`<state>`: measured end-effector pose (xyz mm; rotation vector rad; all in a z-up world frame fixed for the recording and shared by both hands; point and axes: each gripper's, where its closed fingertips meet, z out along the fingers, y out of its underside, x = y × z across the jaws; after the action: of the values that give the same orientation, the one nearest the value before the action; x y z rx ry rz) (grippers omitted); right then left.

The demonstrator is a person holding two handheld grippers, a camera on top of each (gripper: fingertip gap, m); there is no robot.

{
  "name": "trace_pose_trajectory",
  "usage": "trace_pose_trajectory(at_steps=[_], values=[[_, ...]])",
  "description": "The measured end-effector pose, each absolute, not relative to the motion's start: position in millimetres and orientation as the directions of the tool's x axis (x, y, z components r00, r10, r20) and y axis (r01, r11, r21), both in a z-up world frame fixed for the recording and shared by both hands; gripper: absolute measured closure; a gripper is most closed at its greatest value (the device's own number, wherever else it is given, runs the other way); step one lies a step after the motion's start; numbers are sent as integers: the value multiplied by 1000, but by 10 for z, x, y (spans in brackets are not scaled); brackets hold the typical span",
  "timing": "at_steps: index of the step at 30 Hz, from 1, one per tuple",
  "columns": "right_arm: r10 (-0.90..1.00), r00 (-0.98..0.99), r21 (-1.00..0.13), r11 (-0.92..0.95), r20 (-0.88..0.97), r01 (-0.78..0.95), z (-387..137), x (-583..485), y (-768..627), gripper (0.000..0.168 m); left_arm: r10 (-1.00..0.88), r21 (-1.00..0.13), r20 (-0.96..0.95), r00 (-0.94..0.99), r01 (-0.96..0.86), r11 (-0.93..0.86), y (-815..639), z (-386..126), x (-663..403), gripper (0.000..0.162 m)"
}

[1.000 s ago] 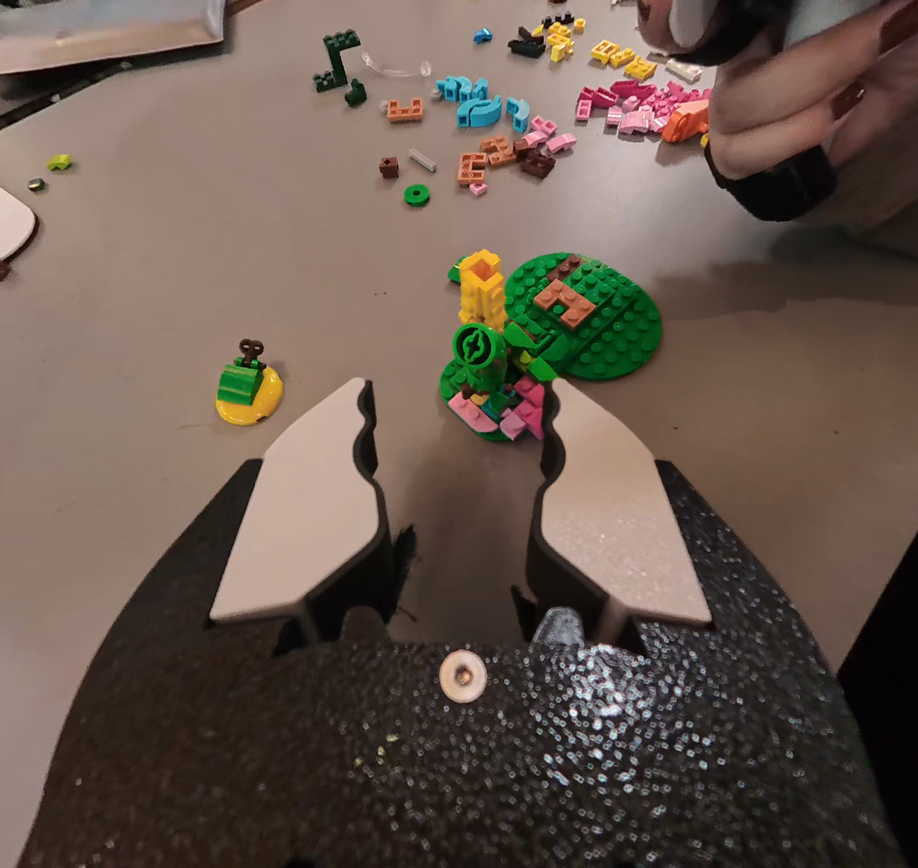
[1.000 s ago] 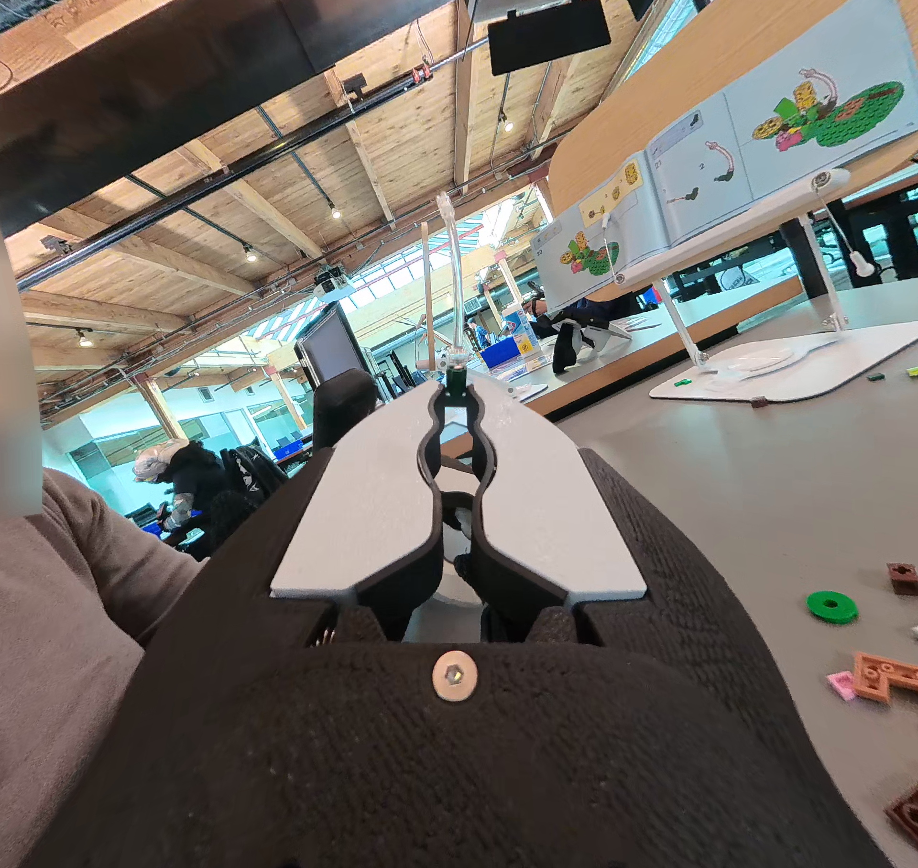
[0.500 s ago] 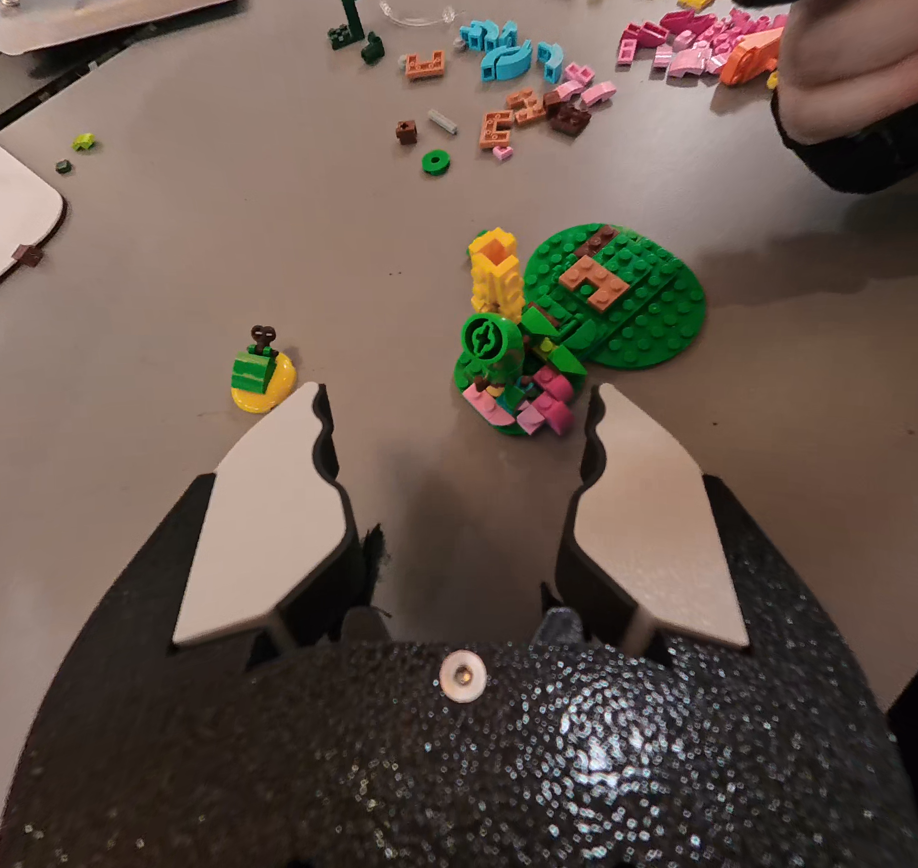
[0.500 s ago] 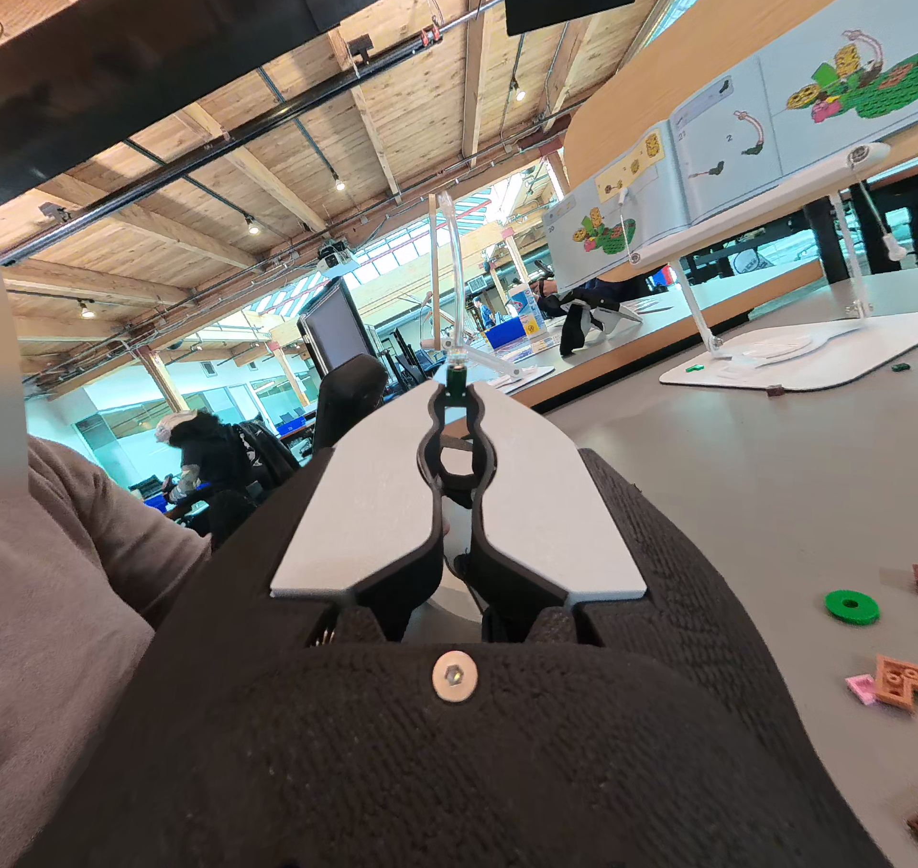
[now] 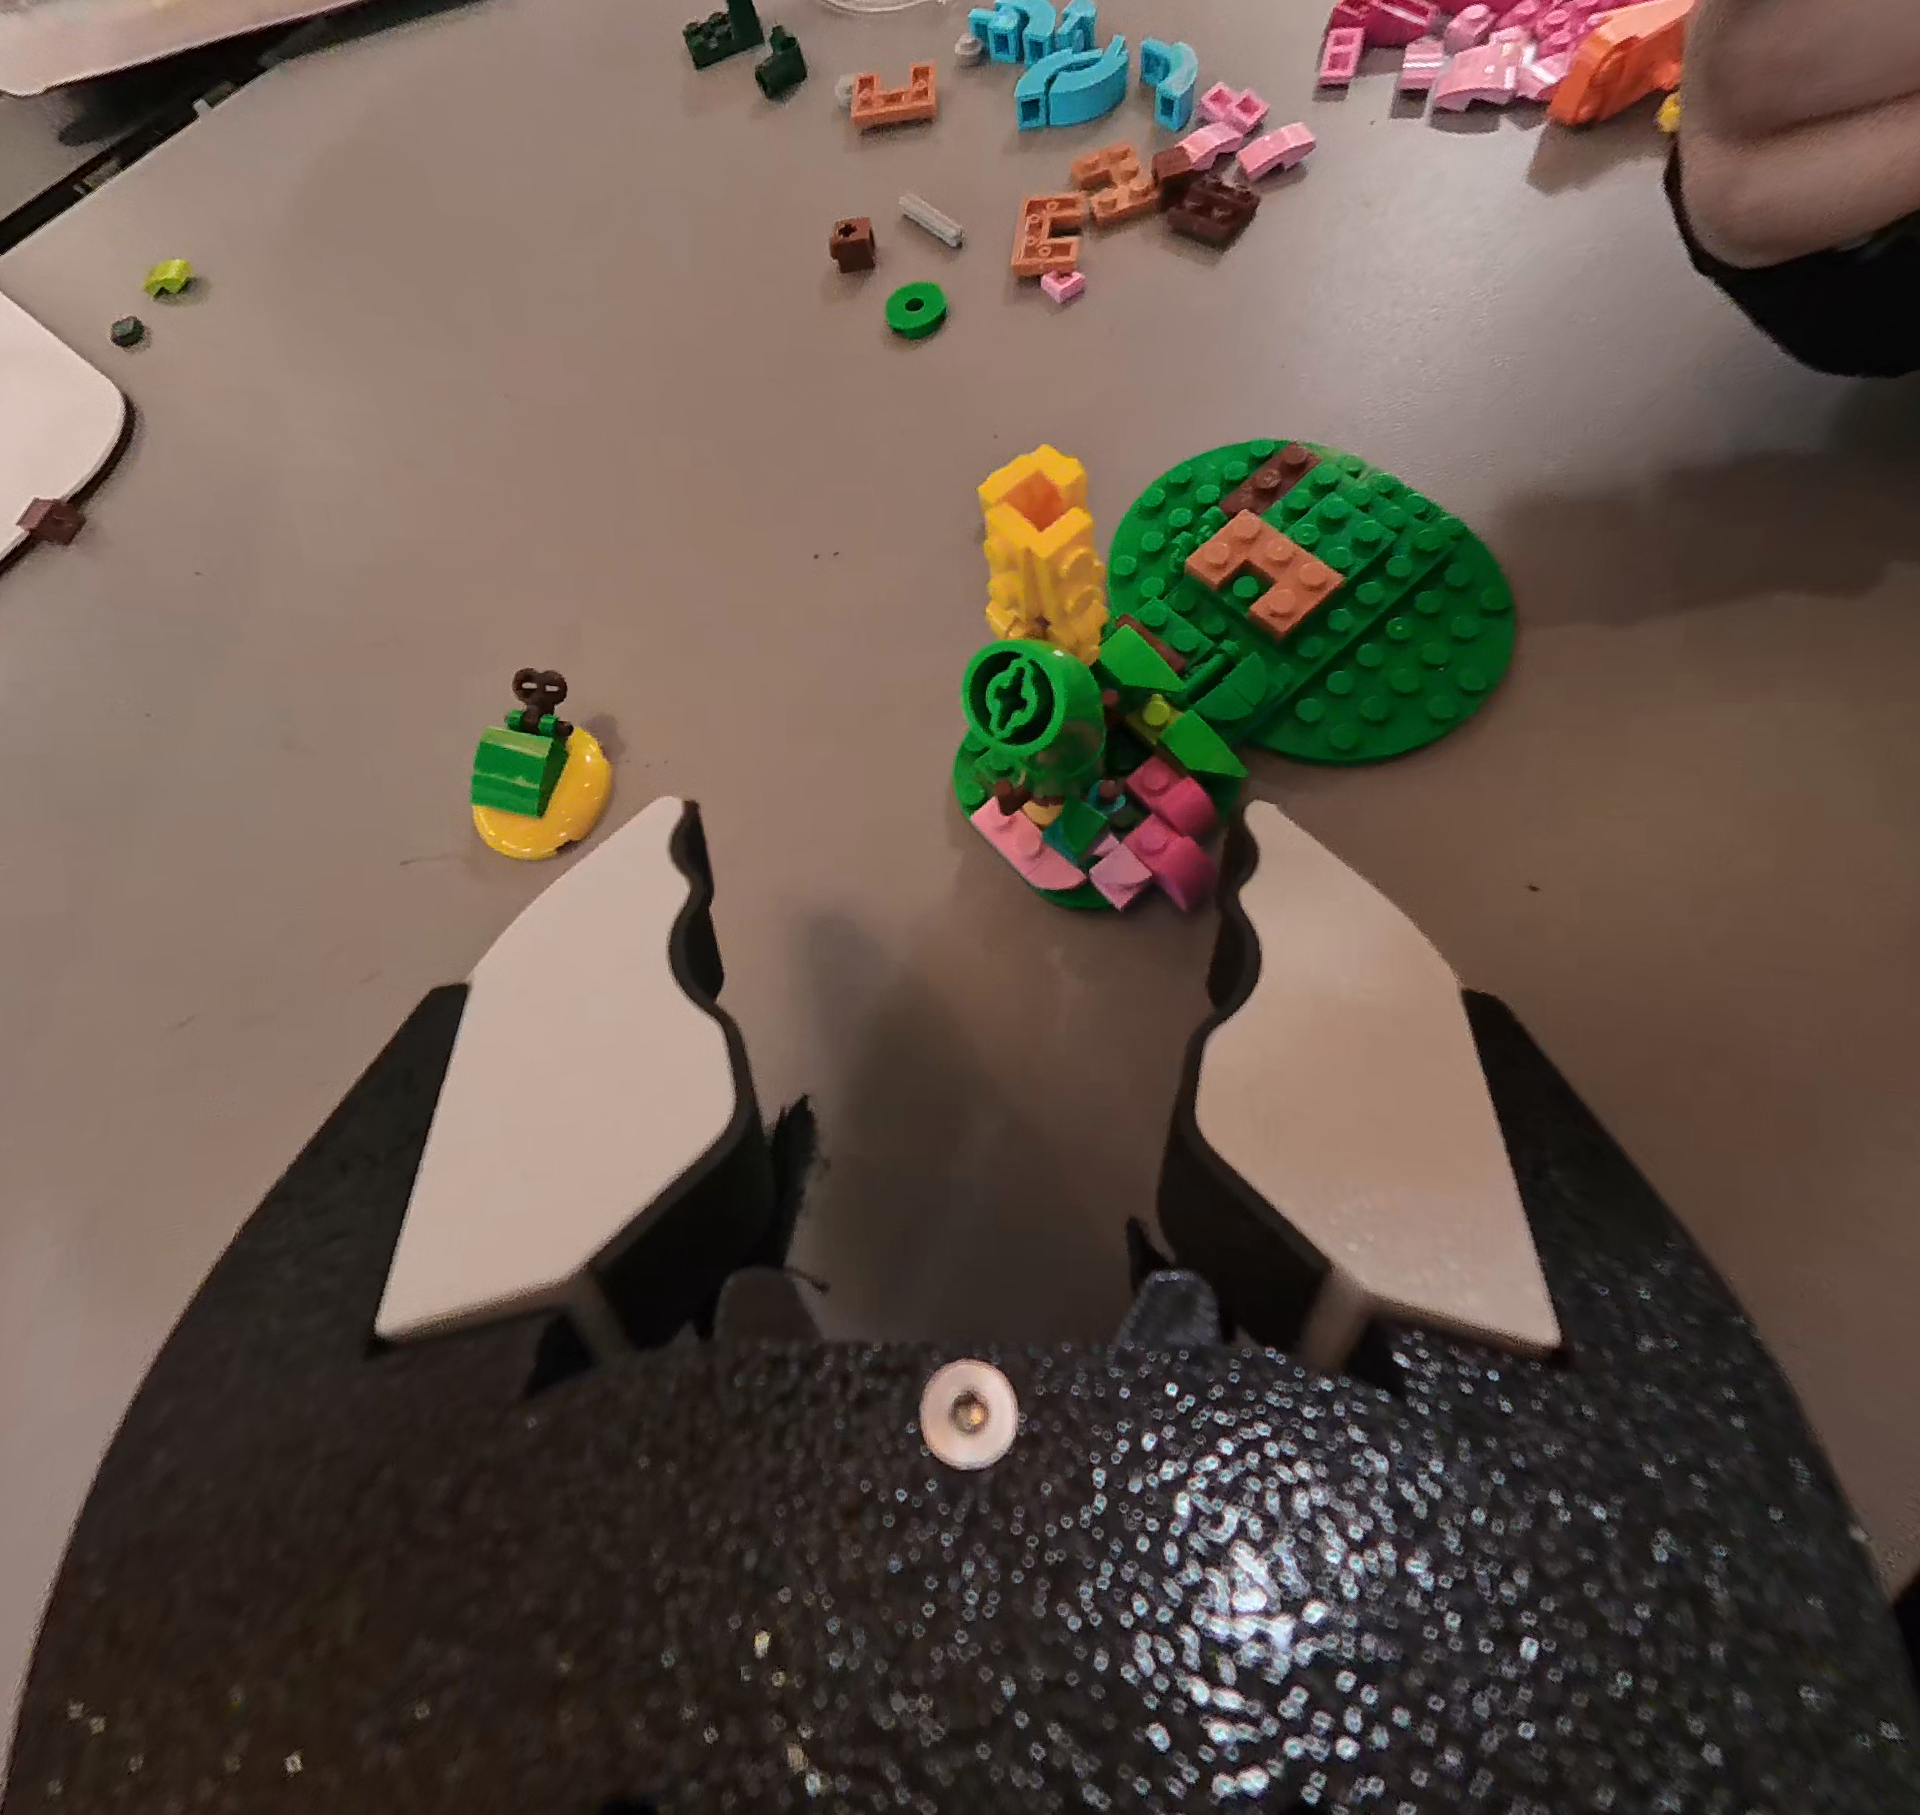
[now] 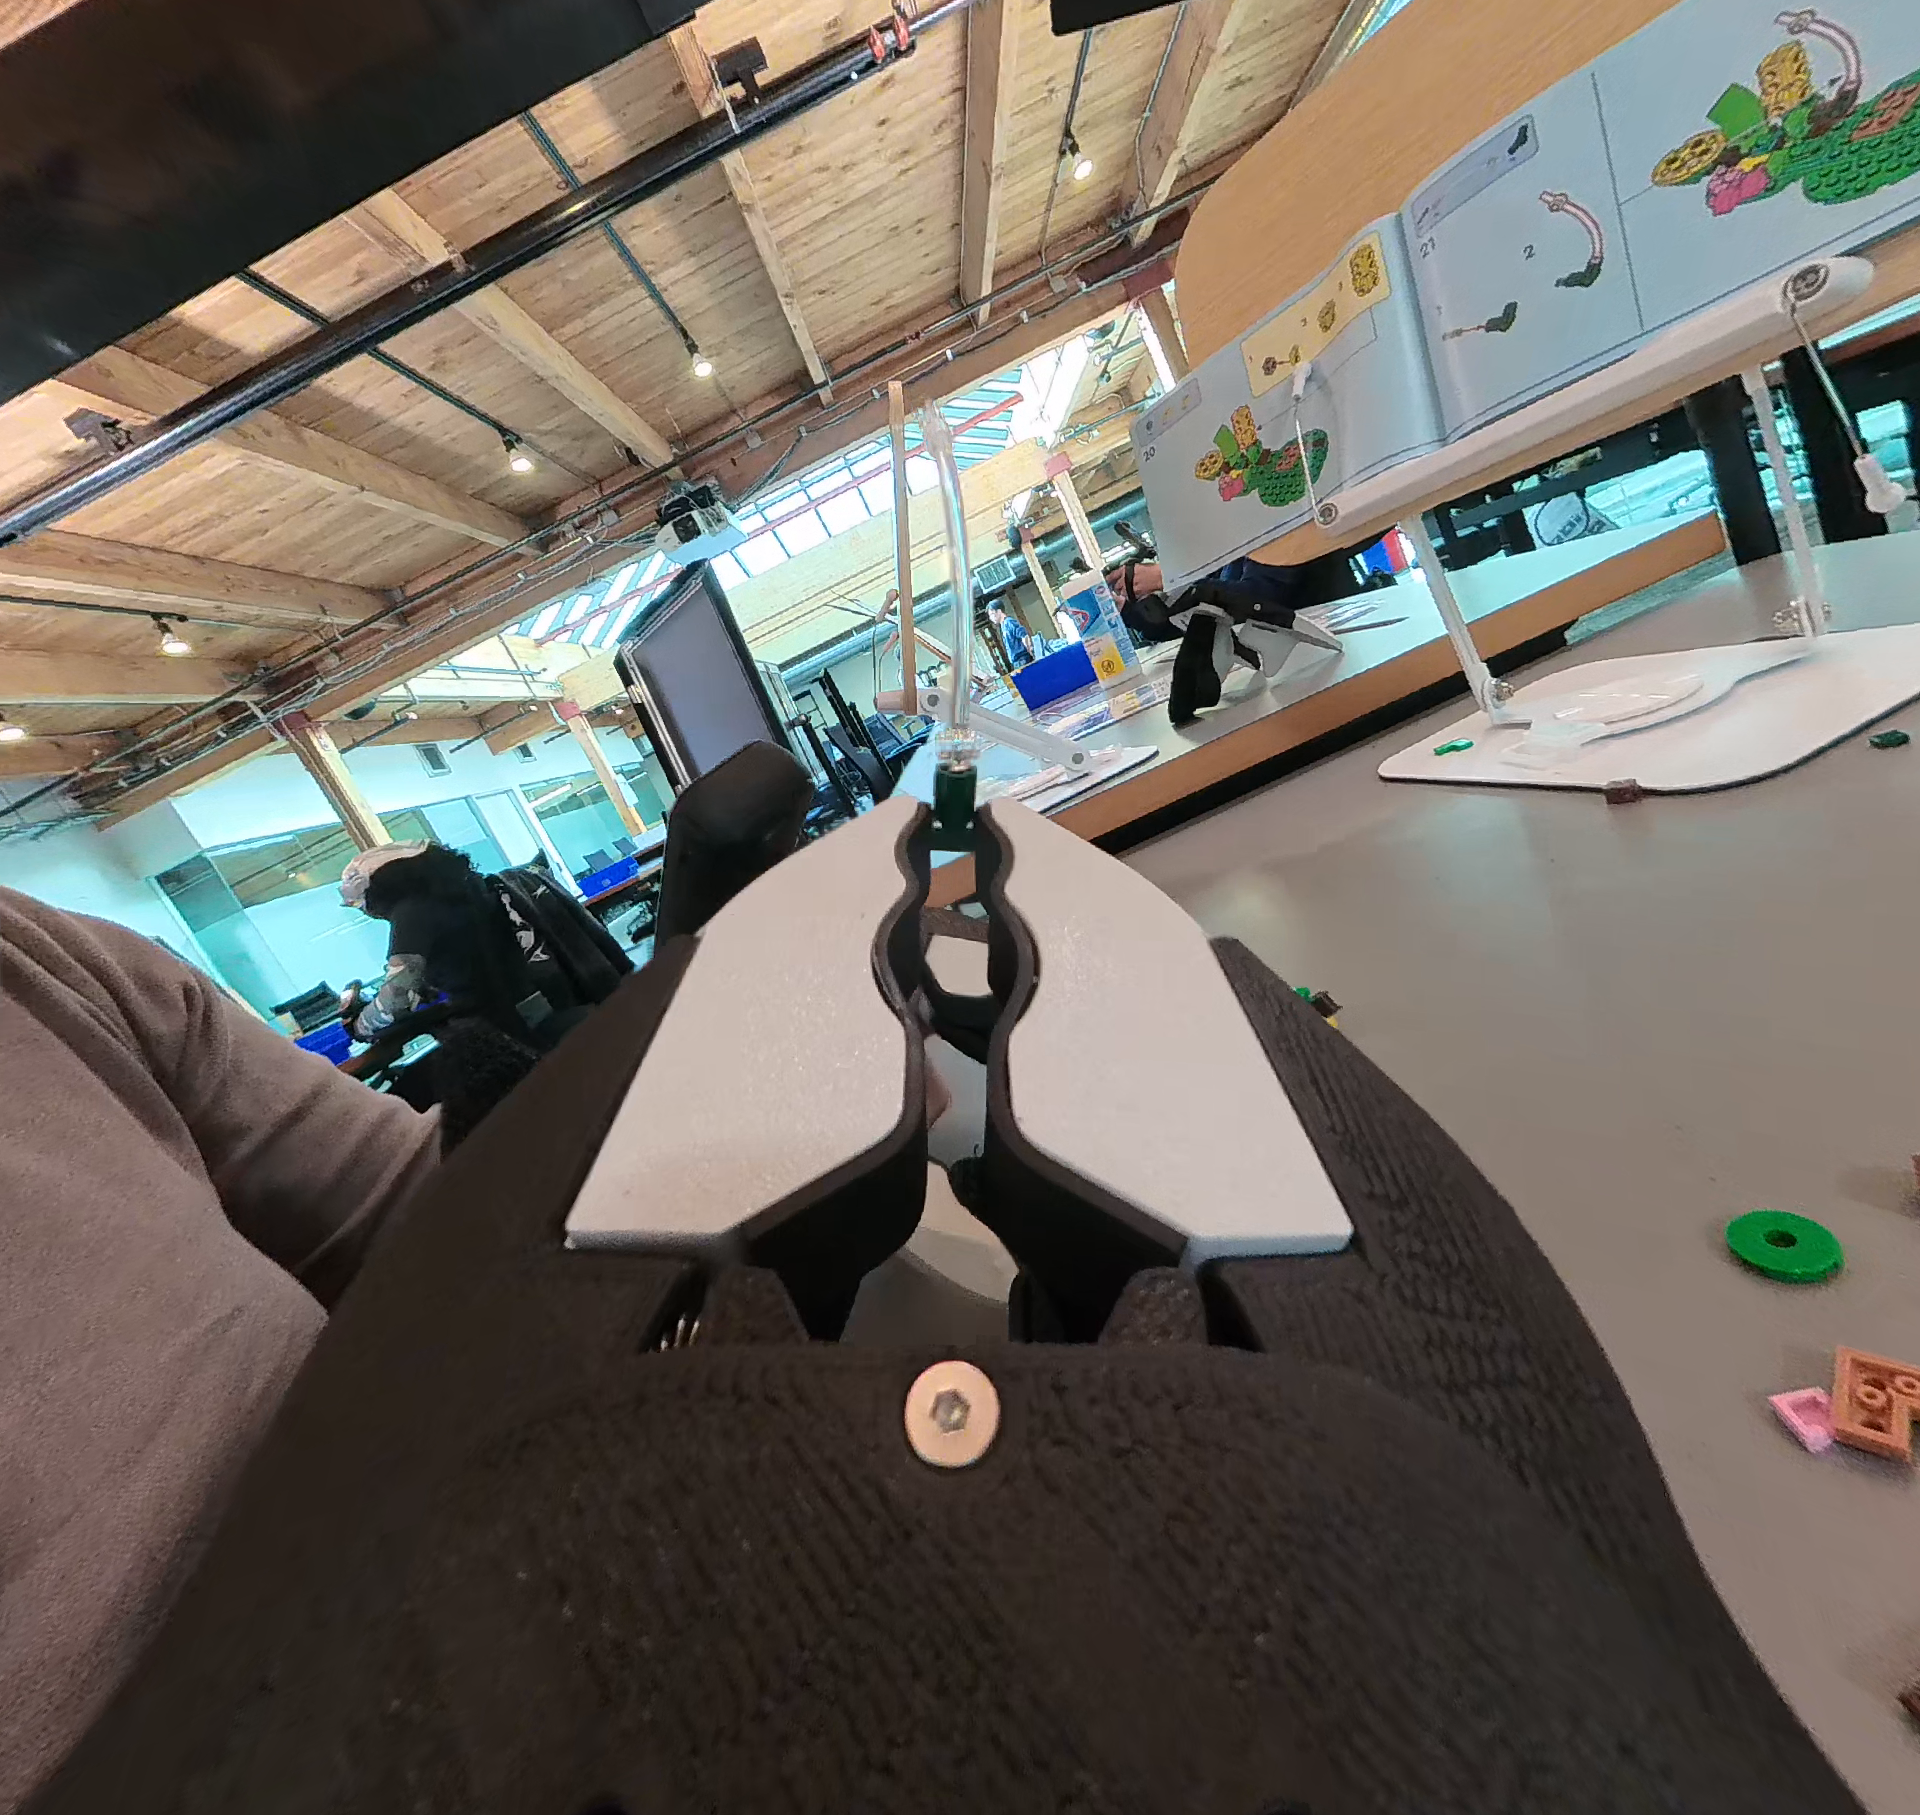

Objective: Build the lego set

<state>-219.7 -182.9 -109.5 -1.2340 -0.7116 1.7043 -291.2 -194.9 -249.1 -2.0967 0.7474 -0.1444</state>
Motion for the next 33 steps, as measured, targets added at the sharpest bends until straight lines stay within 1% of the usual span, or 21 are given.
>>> trace_pose_trajectory(at_steps=[7, 11, 15, 19, 23, 27, 33], values=[[887, -108, -833, -459, -449, -308, -1154, -2224, -1809, 163, -526, -778, -174, 832, -443, -444, -1908, -2506, -2977, 69], [889, -103, -835, -456, -447, -307, -1158, -2222, -1805, 163, -453, -781, -218, 864, -433, -450, -1843, -2480, -3105, 72], [891, -101, -835, -450, -442, -318, -1134, -2204, -1798, 163, -351, -780, -327, 877, -460, -424, -1779, -2408, -3263, 87], [891, -101, -833, -451, -443, -320, -1128, -2195, -1790, 163, -398, -806, -308, 864, -460, -373, -1810, -2297, -3166, 93], [891, -101, -835, -450, -442, -318, -1130, -2199, -1795, 163, -427, -823, -281, 859, -445, -352, -1839, -2204, -3149, 93], [891, -101, -835, -451, -443, -317, -1134, -2201, -1793, 163, -453, -835, -237, 860, -418, -357, -1865, -2168, -3126, 92], [890, -101, -834, -452, -444, -316, -1137, -2201, -1790, 163, -476, -814, -208, 854, -421, -400, -1878, -2294, -3107, 92]])
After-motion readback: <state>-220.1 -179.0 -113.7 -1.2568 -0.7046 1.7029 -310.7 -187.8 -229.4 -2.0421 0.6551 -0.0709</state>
